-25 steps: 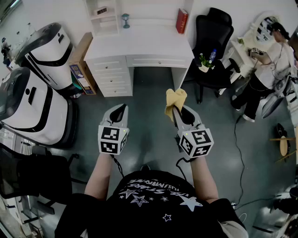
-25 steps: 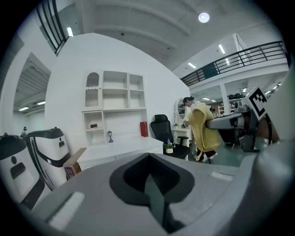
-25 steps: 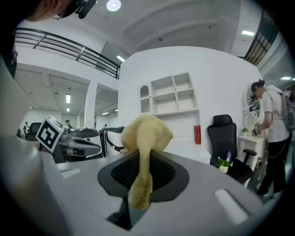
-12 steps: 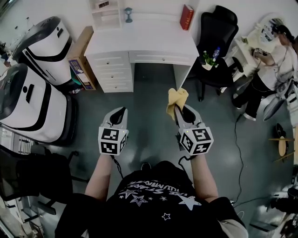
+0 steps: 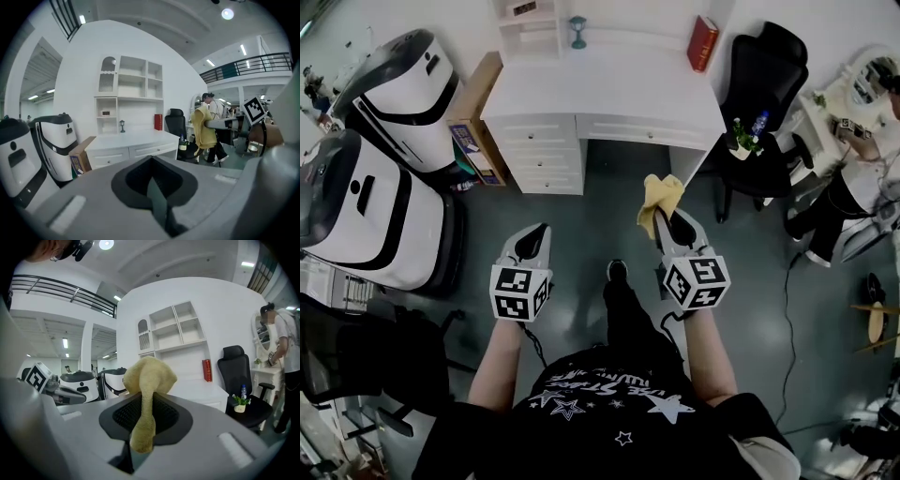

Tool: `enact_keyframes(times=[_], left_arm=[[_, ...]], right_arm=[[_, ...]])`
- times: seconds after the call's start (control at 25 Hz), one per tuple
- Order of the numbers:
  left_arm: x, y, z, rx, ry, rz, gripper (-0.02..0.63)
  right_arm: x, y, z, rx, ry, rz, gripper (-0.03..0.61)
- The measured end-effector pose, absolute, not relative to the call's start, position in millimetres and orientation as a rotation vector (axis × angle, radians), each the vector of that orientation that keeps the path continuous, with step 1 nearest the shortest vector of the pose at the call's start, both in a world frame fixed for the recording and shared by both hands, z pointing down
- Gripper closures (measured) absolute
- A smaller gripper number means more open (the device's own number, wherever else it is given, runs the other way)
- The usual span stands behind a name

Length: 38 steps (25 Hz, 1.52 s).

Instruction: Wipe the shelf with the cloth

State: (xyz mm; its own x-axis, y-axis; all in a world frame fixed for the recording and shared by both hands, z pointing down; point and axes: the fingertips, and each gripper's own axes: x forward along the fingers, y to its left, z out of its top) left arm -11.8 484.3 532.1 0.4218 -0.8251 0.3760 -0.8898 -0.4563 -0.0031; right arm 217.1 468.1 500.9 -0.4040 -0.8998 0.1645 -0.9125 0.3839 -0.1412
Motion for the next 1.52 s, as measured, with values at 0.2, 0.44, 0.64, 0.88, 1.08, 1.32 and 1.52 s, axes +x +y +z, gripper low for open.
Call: enact_keyframes(times=[0.2,0.44,0.64,0.88,1.08,1.32,1.52], left_arm=[[-19,407,515,2.481,-1.598,0.505,0.612],[-14,301,511,2.409,-1.635,0.519,0.612],[5,217,512,2.391,-1.626,0.533,0.612],[6,129,508,2.367,-1.653,0.506,0.612],[-6,77,494,2.368,-1.679,0.472,0.612],[-32,18,487,2.367,-1.669,0.433,0.612],[-48,-48,469,2.471,-1.600,0.360,0.612]], right_arm=[[213,374,501,1.635,-2.621,0.341,0.492],[222,255,503,1.577,-2.635,0.381,0.492],[240,162,507,1.574,-2.635,0.432,0.492],[243,80,513,1.548,-2.644,0.445,0.492],[237,25,507,1.556,-2.651,0.450,0.492],[211,-19,511,1.554,-2.620,0.448,0.491],[200,-60,500,1.690,-2.548,0.386,0.491]])
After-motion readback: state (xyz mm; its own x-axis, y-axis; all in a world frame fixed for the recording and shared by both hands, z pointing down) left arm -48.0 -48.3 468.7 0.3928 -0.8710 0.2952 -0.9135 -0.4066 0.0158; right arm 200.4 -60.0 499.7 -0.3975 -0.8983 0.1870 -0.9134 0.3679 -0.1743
